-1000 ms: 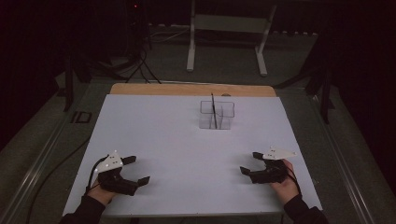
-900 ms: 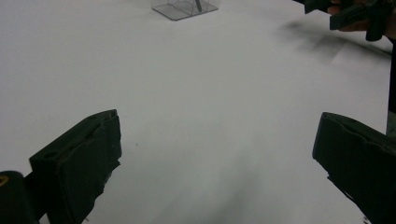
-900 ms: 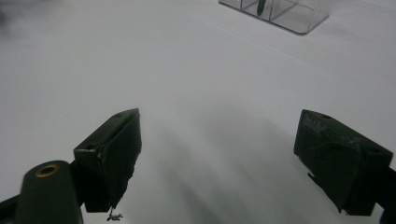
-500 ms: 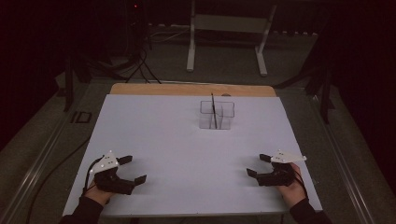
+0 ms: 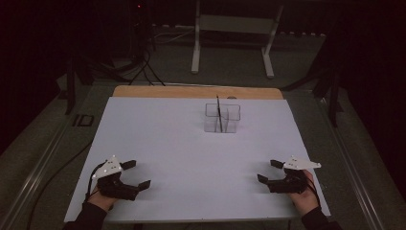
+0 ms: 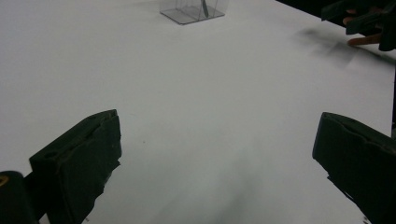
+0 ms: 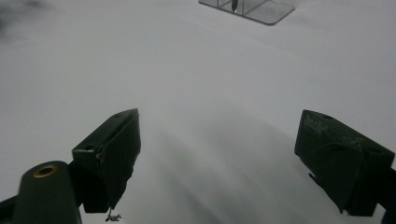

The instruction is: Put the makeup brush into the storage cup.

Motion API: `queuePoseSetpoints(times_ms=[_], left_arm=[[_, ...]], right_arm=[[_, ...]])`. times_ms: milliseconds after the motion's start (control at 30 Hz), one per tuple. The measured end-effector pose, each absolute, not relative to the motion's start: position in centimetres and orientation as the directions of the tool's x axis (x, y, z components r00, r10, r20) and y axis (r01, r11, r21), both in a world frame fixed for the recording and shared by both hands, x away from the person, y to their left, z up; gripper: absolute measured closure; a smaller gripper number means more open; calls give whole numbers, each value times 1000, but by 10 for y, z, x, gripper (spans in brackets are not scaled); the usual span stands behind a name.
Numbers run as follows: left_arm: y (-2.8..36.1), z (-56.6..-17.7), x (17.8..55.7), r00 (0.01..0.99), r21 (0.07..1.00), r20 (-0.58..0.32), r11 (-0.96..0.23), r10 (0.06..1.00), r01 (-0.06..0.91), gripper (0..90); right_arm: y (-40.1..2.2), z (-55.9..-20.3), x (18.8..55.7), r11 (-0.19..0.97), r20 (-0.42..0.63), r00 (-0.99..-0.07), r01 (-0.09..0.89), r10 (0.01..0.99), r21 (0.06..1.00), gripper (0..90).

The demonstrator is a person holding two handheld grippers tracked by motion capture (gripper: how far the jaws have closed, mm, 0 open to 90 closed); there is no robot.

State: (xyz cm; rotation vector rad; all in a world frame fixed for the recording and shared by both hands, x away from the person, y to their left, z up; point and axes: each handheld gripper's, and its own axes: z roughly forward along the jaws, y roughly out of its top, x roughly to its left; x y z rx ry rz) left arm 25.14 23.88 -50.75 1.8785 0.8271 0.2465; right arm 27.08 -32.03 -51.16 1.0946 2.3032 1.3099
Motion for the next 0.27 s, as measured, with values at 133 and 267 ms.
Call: queuePoseSetpoints(times_ms=[133,267], left_arm=[[239,-508,251,741,868,-194,-239,642,434,27],[238,-508,252,741,866,-199,-240,641,439,27]], right_arm=[[-320,-512,271,310,122,-674,483,729,819,148],[-320,-513,272,311,124,-669,491,733,814,148]])
